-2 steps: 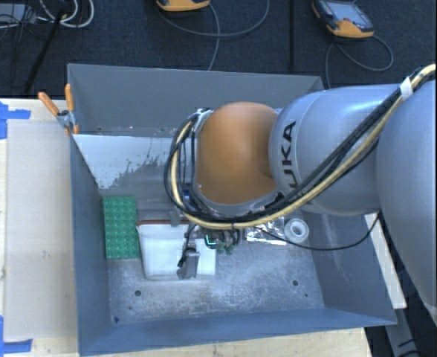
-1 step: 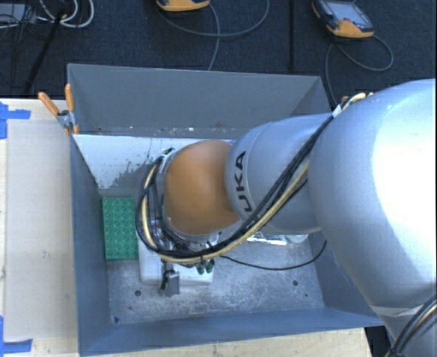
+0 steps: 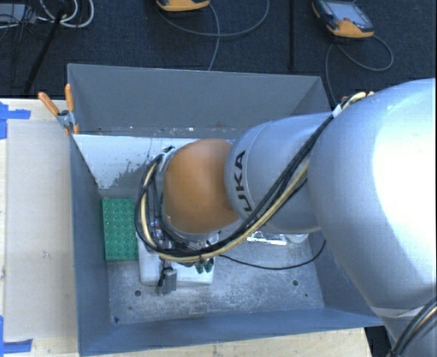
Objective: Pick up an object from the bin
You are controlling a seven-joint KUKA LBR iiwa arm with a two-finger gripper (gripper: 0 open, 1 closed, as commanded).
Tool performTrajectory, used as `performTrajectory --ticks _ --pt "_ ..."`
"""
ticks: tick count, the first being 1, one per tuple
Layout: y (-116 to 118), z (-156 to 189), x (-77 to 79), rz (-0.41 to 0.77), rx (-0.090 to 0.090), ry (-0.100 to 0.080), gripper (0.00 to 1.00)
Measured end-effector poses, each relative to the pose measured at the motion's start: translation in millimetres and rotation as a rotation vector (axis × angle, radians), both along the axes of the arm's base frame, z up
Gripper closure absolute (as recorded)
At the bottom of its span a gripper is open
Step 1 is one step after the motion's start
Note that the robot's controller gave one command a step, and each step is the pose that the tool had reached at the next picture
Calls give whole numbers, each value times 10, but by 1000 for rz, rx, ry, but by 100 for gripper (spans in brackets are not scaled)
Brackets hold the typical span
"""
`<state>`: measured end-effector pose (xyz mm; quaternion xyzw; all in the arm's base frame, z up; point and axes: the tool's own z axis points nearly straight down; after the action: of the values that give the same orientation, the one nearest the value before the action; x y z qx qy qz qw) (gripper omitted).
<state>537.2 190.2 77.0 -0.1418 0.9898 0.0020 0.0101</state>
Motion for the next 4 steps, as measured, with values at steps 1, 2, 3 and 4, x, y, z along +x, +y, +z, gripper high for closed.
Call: performTrajectory --ticks 1,2,3,4 --pt "-253 -6 100 -5 8 9 100" --pt "182 710 -316 19 -2 15 100" --pt "144 662 -310 13 -7 21 0" --pt "575 441 -38 5 -5 19 0"
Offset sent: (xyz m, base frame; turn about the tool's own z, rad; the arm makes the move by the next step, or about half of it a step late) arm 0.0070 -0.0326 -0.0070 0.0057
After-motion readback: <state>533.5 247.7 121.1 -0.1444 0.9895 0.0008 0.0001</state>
